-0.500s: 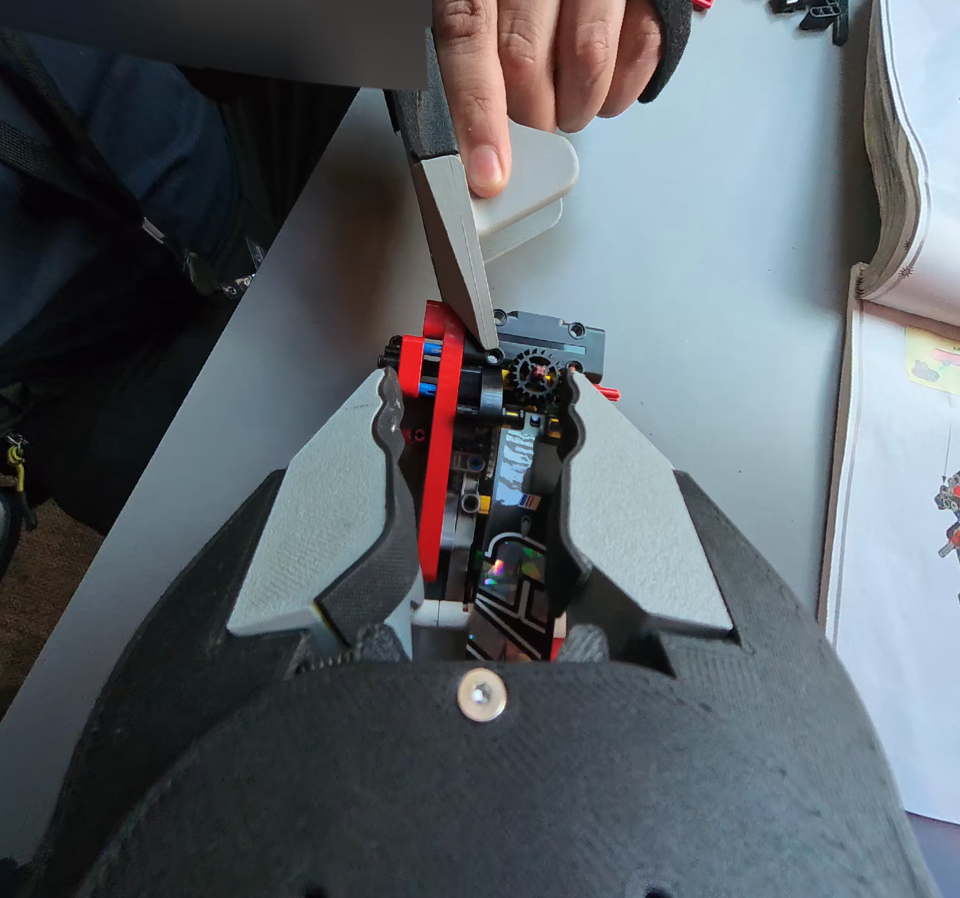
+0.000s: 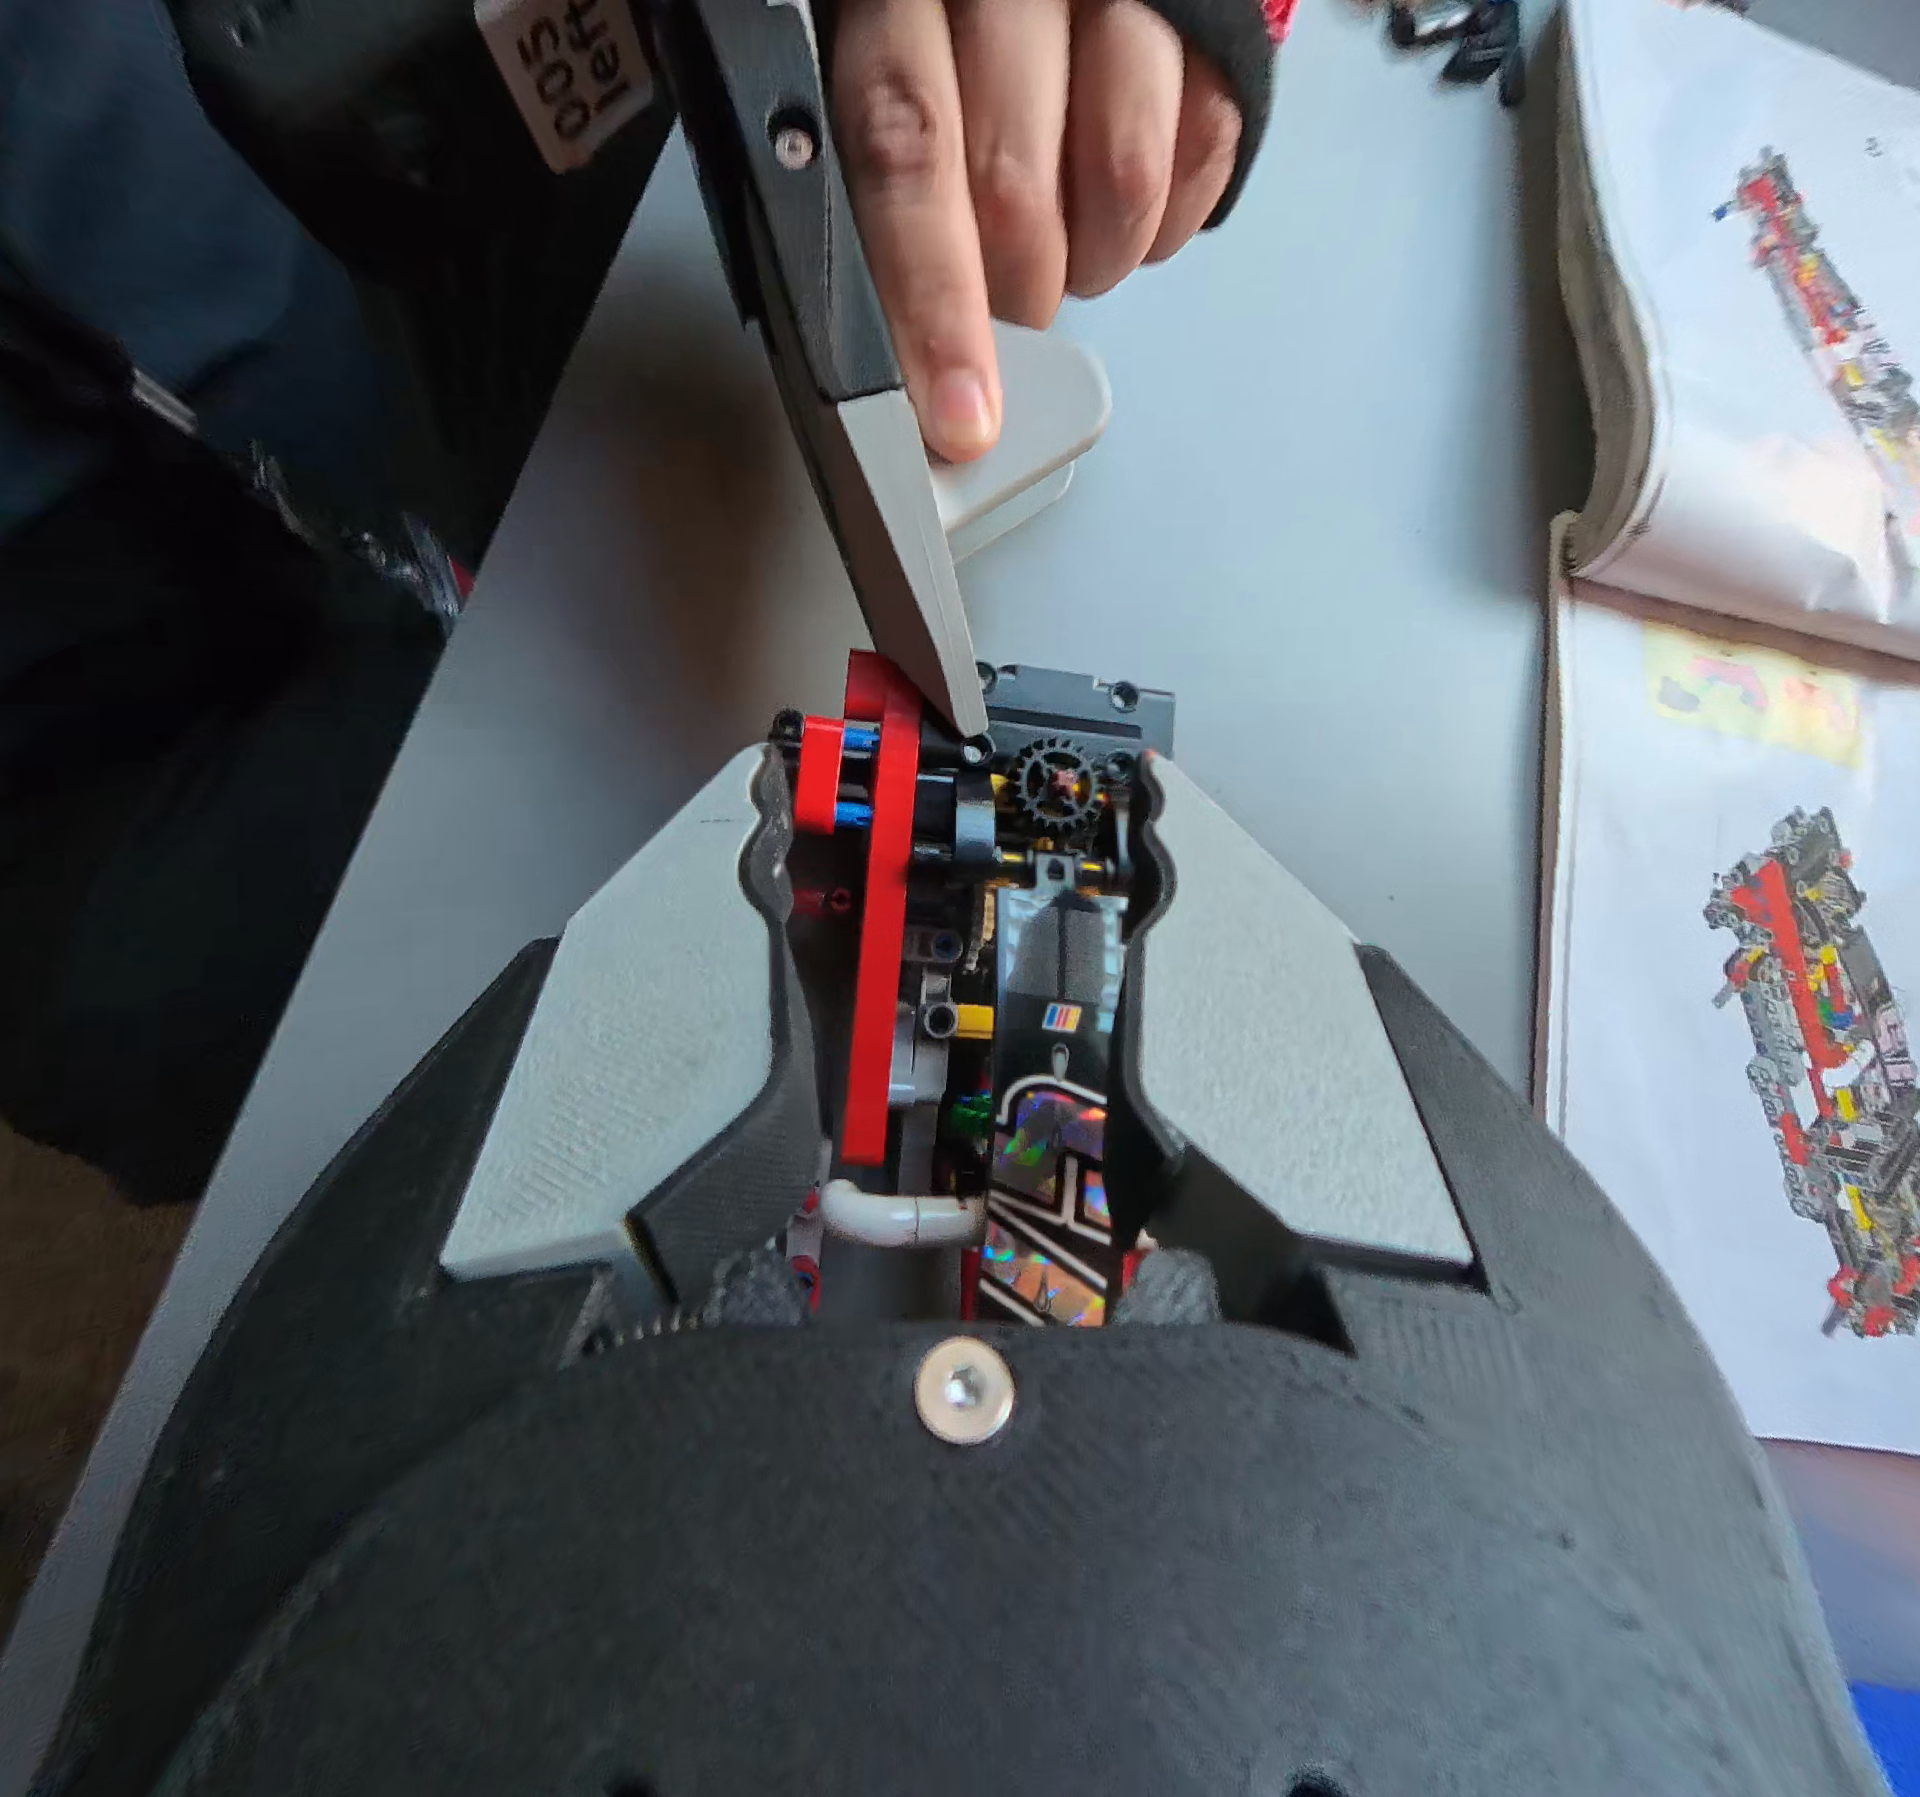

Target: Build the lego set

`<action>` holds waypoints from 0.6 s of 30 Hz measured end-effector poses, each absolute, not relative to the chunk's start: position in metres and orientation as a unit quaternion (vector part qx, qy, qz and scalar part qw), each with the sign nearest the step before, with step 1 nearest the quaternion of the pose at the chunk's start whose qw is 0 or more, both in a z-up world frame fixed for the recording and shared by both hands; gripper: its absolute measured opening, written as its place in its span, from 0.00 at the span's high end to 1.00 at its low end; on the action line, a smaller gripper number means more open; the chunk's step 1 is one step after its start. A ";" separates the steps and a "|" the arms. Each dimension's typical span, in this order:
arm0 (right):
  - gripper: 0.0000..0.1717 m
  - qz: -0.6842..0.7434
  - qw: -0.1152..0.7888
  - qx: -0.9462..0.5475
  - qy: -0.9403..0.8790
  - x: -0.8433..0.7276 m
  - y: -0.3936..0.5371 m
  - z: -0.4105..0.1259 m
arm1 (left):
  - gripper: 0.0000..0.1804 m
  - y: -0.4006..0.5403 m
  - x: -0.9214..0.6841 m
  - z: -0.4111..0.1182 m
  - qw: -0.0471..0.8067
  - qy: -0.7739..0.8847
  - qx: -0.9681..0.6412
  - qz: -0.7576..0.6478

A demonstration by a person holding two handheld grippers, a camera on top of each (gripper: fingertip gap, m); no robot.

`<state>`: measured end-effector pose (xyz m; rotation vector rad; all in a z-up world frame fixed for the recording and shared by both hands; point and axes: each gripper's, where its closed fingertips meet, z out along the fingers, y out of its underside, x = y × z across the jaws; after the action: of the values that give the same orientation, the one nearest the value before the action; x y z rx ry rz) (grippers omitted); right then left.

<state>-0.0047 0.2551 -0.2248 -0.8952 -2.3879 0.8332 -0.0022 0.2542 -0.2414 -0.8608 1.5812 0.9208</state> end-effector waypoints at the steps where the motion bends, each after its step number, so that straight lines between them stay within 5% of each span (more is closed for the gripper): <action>1: 0.63 0.311 0.238 -0.330 -0.859 -0.005 0.255 -0.219 | 0.97 0.254 -0.002 -0.242 0.530 0.663 -0.359 0.387; 10: 0.58 0.338 0.384 -0.457 -0.727 0.043 0.270 -0.158 | 0.88 0.249 -0.005 -0.248 0.530 0.663 -0.384 0.364; 18: 0.57 0.358 0.485 -0.568 -0.560 0.126 0.274 -0.164 | 0.83 0.235 -0.020 -0.223 0.607 0.598 -0.461 0.249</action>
<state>0.1265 0.2738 -0.1641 -1.3819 -1.3634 0.8726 -0.0202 0.2346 -0.2226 -1.0650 1.3820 0.5749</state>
